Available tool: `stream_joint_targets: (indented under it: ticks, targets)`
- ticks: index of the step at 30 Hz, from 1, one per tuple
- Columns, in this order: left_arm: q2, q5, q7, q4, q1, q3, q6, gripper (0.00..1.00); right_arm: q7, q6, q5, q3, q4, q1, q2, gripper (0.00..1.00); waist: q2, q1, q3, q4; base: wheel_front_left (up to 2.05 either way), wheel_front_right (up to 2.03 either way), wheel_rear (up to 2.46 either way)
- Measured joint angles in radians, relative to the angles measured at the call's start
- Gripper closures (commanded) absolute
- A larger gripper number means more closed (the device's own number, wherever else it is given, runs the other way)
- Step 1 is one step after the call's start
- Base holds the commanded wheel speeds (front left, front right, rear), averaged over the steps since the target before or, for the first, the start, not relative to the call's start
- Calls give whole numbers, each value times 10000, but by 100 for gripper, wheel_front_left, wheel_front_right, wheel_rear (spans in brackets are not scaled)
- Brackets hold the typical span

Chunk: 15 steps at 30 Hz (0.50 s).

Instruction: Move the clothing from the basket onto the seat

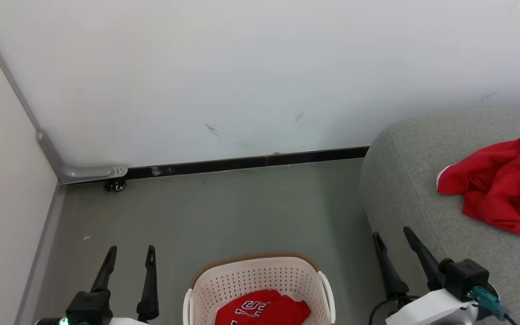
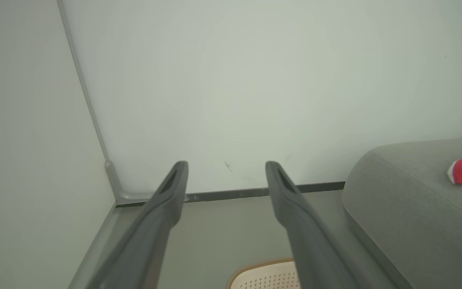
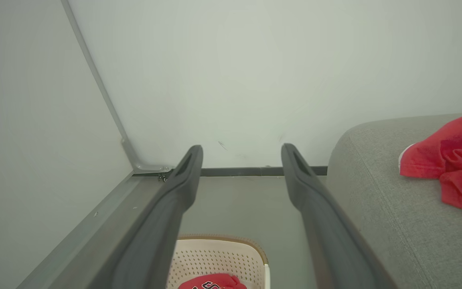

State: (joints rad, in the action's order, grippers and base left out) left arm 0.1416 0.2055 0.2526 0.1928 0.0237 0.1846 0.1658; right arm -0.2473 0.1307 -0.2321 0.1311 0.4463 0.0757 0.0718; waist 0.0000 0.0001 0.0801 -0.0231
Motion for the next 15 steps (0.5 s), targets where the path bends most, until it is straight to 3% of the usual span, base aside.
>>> stream_joint_targets:
  ticks: [15]
  targets:
    - [-88,0,0,123,166,-94,2,0,199,0,232,-174,-771,-538,-130,0,0,0,-150,-92,0,0,0]
